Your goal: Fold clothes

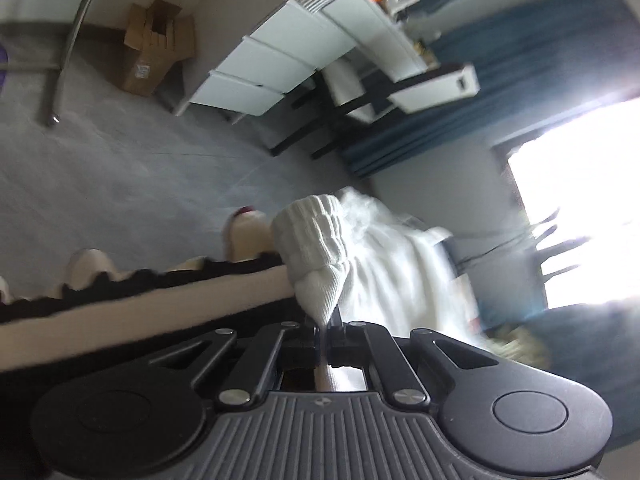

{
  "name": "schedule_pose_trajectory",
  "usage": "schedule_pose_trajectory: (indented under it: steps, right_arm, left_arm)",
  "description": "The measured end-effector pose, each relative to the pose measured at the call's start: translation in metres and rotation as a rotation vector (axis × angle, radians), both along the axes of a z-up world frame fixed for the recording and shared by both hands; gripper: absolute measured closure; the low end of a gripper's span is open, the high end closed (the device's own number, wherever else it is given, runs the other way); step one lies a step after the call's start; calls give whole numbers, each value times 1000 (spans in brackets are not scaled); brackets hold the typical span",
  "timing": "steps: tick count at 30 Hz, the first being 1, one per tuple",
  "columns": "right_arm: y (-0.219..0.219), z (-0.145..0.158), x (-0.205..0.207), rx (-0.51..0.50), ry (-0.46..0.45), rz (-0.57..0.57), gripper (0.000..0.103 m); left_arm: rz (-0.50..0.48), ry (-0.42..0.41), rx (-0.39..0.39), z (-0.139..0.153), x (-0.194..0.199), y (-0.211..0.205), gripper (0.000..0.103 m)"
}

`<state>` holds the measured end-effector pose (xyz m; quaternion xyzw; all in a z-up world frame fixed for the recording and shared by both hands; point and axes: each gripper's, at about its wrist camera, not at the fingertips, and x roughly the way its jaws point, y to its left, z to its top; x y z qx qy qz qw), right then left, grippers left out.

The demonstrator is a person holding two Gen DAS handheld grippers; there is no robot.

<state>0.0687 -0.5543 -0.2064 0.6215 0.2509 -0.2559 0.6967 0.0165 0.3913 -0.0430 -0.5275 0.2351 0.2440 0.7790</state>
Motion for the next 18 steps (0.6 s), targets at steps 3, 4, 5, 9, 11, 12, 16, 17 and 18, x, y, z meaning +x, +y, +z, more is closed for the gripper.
schedule_pose_trajectory:
  steps: [3,4,5,9,11,12,16,17,18]
  right_arm:
    - [-5,7,-11,1,-31,-23,23]
    - [-2,10,-10,-3,-52,-4,17]
    - [0,13,-10,-8,-73,14,18]
    - [9,25,-7,-27,-158,89,17]
    - [13,32,-5,-37,-200,126,17]
    - [16,35,-5,-41,-221,145,17]
    - [24,36,5,-21,-255,225,17]
    - [24,33,9,-7,-240,239,18]
    - [25,29,13,8,-225,253,18]
  left_arm:
    - [-47,33,-1,-9,-5,-7,87]
    - [-66,37,-3,-9,-7,-9,81]
    - [-86,42,15,-6,-11,-13,75]
    - [-142,78,161,15,-23,-36,41]
    - [-159,89,233,26,-28,-50,36]
    - [-171,88,256,31,-29,-57,34]
    - [-216,83,369,55,-27,-87,31]
    - [-223,78,403,62,-24,-97,30]
    - [-231,69,434,65,-19,-107,28]
